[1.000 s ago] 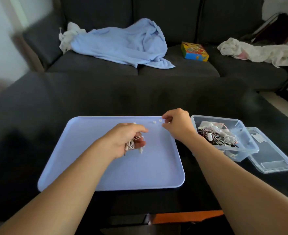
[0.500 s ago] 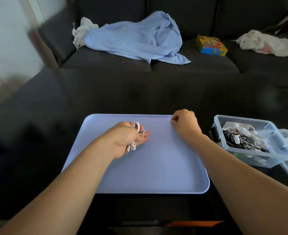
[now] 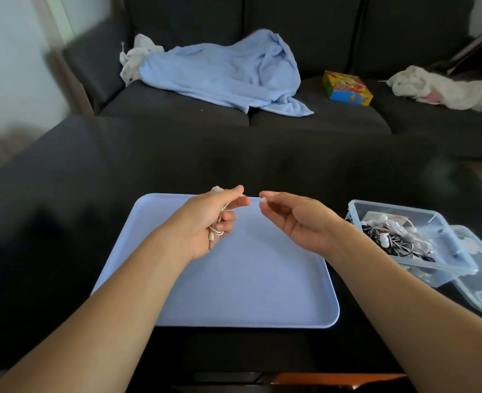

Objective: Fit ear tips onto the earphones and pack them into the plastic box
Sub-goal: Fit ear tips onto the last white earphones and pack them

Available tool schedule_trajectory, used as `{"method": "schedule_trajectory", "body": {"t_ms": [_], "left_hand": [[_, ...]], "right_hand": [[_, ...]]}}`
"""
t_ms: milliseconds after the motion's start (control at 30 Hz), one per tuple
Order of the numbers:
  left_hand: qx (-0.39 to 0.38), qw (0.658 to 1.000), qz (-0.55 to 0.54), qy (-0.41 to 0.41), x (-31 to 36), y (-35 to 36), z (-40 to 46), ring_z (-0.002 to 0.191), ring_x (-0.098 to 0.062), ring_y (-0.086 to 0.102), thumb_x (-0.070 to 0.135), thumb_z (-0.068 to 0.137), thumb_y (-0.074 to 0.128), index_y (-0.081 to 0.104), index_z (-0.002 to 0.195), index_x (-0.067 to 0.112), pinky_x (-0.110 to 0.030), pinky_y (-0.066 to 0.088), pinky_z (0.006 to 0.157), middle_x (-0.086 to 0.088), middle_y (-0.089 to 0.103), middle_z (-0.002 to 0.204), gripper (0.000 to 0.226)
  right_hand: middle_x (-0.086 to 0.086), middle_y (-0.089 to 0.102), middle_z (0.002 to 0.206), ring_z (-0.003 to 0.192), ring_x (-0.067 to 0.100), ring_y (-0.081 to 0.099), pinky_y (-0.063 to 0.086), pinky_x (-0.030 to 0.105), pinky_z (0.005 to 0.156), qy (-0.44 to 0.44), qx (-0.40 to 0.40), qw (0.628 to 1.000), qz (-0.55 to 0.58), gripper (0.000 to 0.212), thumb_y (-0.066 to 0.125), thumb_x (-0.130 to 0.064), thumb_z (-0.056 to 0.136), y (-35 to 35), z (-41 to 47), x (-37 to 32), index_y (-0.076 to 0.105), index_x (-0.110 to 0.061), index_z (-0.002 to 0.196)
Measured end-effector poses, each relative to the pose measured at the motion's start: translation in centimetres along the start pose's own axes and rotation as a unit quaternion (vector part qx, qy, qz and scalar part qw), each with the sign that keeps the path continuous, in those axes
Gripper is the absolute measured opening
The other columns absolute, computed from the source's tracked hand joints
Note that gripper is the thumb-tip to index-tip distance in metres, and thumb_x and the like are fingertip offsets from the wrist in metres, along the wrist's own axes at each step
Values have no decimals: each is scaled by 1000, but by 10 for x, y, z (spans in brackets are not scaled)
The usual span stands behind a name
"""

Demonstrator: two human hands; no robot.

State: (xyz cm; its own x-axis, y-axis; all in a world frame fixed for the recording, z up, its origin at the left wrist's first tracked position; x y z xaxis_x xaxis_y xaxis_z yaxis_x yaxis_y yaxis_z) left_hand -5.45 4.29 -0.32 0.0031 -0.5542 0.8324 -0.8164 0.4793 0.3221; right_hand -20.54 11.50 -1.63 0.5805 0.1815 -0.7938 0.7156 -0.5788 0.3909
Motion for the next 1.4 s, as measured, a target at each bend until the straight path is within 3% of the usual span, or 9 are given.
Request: {"method": "schedule_trajectory", "body": {"t_ms": [100,233,367,567,733,867,1033,1200,1400], "left_hand": [[-4,1000,14,20,0,4,-1,44,-5,33,17,99,60,59,100,12,-13,27,38,0,75,84,5],[-13,998,44,36,0,8,0,47,-6,33,17,102,55,66,106,6,-14,27,40,-1,77,95,16],[-10,997,58,51,-1,10,0,49,-5,35,19,101,57,68,113,9,-15,30,42,-3,75,92,19],[15,986,150,66,3,11,-3,45,-7,38,46,95,60,72,107,16,-17,29,43,-2,63,90,34],[23,981,183,67,4,13,-3,37,-7,36,43,104,42,69,106,14,-17,26,38,-6,56,82,40],[15,981,178,72,3,15,-2,37,-8,39,38,105,43,67,99,14,-19,25,39,-8,58,83,35],[0,971,215,103,6,16,-3,40,-7,41,38,105,45,68,97,15,-20,26,41,-7,60,84,34],[-16,953,274,130,4,21,-6,47,-9,39,38,106,42,69,97,13,-23,26,45,-8,64,82,38],[-48,944,295,138,4,26,-9,49,-8,36,38,106,39,73,94,14,-22,26,44,-5,61,77,43]], "right_hand": [[16,72,100,86,19,75,62,26,75,-5,-21,1000,18,16,66,0,92,3,-4,-4,73,1,107],[18,74,100,90,22,75,62,26,76,-33,-26,999,-1,17,64,2,93,4,-7,-10,73,0,107],[20,74,105,94,23,75,62,26,78,-33,-41,999,-14,13,64,2,92,4,-7,-9,74,1,101],[14,76,97,90,23,76,62,28,79,-103,-42,991,-73,15,65,2,91,5,-12,-19,75,-2,100],[11,77,91,86,23,75,61,30,79,-181,-55,964,-185,16,69,1,88,8,-18,-25,75,-8,100],[9,77,89,87,24,76,61,30,79,-243,-77,937,-238,19,72,2,84,14,-25,-32,75,-8,99],[3,78,88,83,17,76,61,27,76,-343,-66,873,-341,18,75,1,83,19,-38,-44,76,-9,98],[3,78,87,79,14,77,61,26,73,-374,-43,865,-332,14,74,1,85,16,-42,-44,77,-5,97],[-10,75,84,78,4,73,54,12,64,-394,-18,834,-385,15,76,-6,84,15,-44,-48,77,-18,93]]}}
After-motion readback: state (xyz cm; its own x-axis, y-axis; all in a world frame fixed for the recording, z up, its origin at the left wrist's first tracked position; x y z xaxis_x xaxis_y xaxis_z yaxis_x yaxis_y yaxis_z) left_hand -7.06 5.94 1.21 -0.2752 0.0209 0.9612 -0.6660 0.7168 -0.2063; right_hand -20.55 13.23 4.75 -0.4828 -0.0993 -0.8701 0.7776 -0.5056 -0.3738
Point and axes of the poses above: each hand's wrist, its own z-axis towards the middle knuckle, its own y-axis out of the palm, x = y × z, the point moved 6 cm from there along z, towards the middle knuckle
